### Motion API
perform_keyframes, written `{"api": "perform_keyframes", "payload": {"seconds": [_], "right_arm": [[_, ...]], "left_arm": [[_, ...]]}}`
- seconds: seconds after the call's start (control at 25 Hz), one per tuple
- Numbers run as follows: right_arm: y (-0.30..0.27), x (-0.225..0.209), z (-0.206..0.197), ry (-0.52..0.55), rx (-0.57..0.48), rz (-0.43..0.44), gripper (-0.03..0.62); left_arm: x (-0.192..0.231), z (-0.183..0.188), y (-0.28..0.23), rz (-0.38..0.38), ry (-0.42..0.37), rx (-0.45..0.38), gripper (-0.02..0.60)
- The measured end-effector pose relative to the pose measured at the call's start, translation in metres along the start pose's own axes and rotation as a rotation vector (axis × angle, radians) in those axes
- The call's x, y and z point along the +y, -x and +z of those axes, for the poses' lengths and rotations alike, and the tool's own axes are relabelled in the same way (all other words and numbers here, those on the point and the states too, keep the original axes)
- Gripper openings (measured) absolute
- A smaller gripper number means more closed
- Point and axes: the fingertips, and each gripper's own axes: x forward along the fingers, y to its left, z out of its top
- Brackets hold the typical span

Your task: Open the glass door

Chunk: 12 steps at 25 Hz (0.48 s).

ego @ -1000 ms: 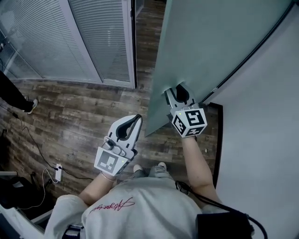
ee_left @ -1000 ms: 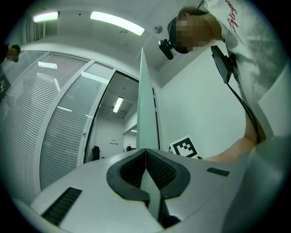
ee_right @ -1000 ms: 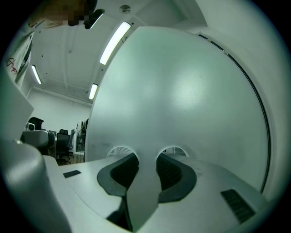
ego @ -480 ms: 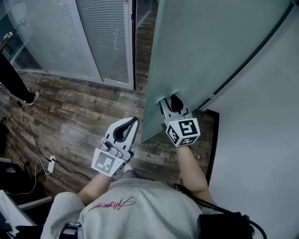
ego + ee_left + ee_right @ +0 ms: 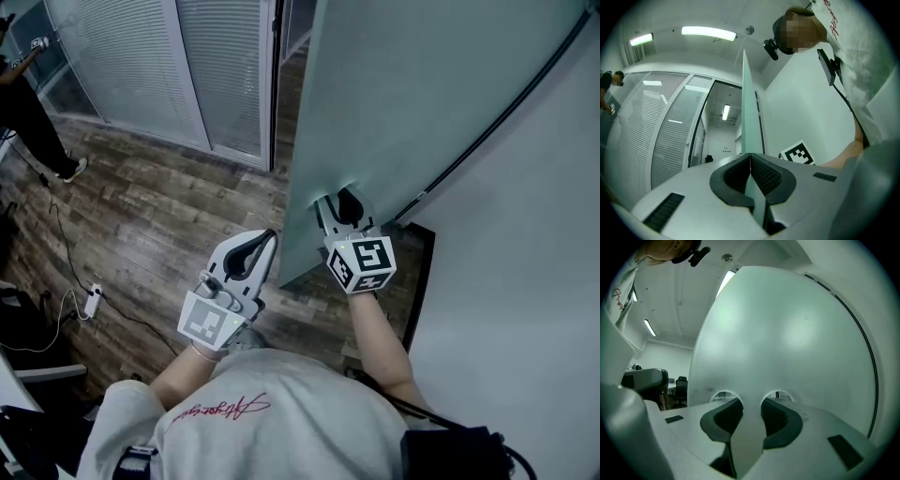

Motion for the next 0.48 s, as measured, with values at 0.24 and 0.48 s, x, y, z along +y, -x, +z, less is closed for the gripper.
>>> {"api": "perform_keyframes", "payload": {"seconds": [0.24,0.48], "right_arm": [[0.04,0.004,0.002,0.001,-0.006,0.033,0.124],[0.065,-0.004,-0.002,-0.005,0.007,0.071,0.124]], "left_arm": [[-0.044,0.007,0.014,0.004,-0.008,-0.005,0.012],[-0.074,0.001,0.02,0.019,-0.002,0.015,0.012]]}}
